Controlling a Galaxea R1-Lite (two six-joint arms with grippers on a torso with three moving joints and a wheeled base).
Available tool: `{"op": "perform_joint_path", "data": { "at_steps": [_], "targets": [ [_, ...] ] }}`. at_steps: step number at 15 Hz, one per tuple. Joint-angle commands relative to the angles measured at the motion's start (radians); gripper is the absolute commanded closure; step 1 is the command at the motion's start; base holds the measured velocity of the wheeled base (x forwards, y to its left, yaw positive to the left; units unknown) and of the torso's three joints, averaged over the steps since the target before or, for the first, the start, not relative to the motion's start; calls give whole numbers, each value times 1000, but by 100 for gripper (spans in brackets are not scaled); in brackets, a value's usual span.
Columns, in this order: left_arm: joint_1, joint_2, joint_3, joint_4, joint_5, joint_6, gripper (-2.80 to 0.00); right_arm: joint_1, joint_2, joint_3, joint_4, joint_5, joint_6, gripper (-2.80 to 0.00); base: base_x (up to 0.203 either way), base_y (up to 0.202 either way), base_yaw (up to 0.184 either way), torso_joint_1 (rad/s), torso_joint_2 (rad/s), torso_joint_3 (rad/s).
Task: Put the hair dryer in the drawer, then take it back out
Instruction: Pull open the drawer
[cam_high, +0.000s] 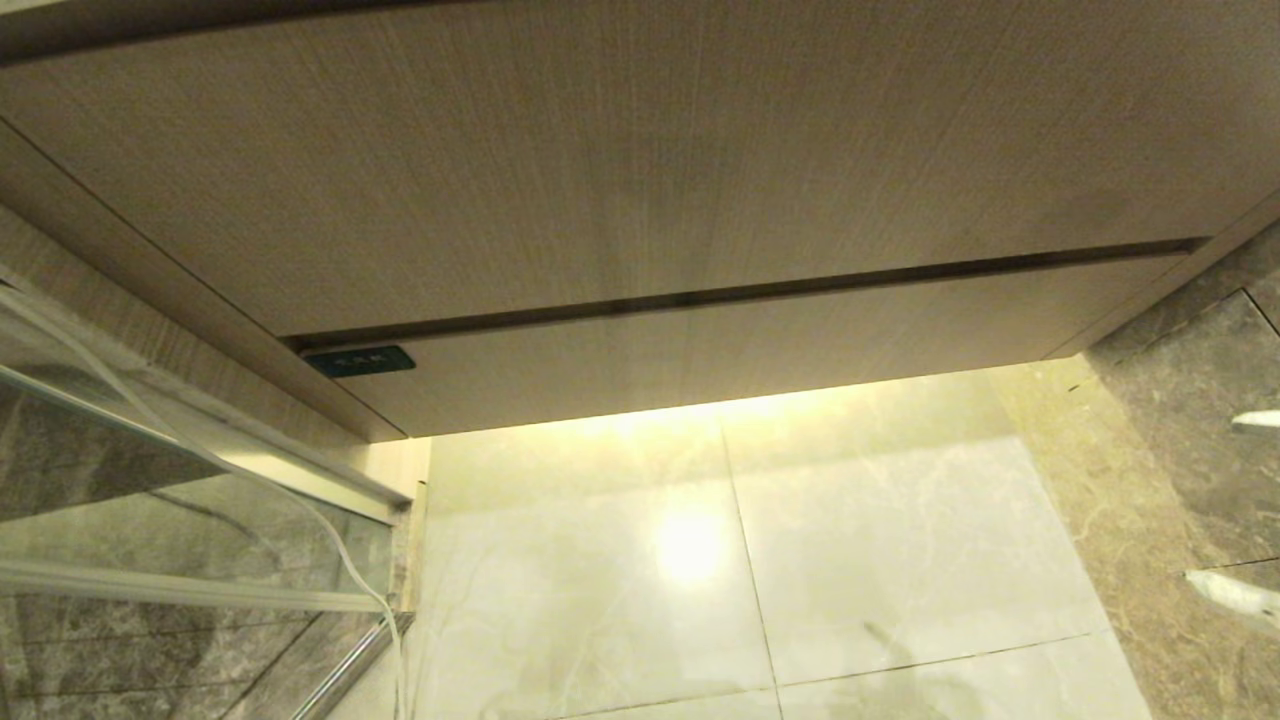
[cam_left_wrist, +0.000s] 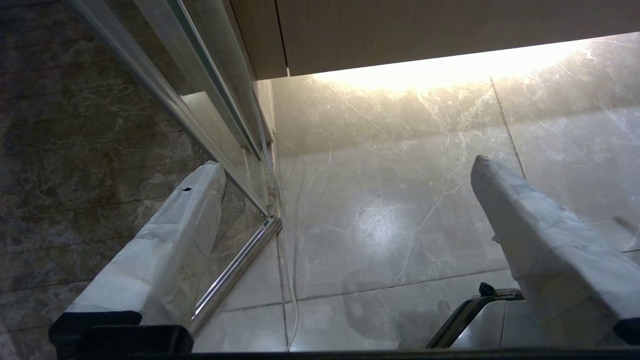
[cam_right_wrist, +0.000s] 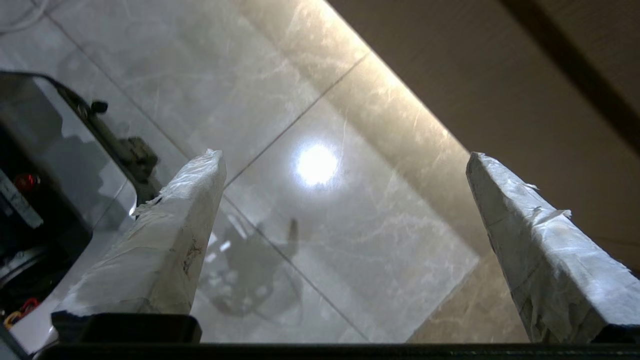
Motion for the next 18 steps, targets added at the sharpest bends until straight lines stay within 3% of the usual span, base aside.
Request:
{"op": "perform_joint_path", "data": {
  "at_steps": [1,3,6,11,18],
  "targets": [
    [0,0,0,1,0,0,-280,4,119,-81,-14,20,17,-280,0,0,0,0,0,0],
    [0,0,0,1,0,0,-280,16,302,-190,-49,54,50,-280,0,0,0,0,0,0],
    [0,0,0,-1,0,0,-280,103,468,-323,-189,136,74,-280,0,0,0,0,0,0],
    [0,0,0,1,0,0,-280,188,545,-339,-251,176,63,-280,0,0,0,0,0,0],
    [0,0,0,1,0,0,-280,272,511,-310,-172,159,-11,-280,0,0,0,0,0,0]
  ]
}}
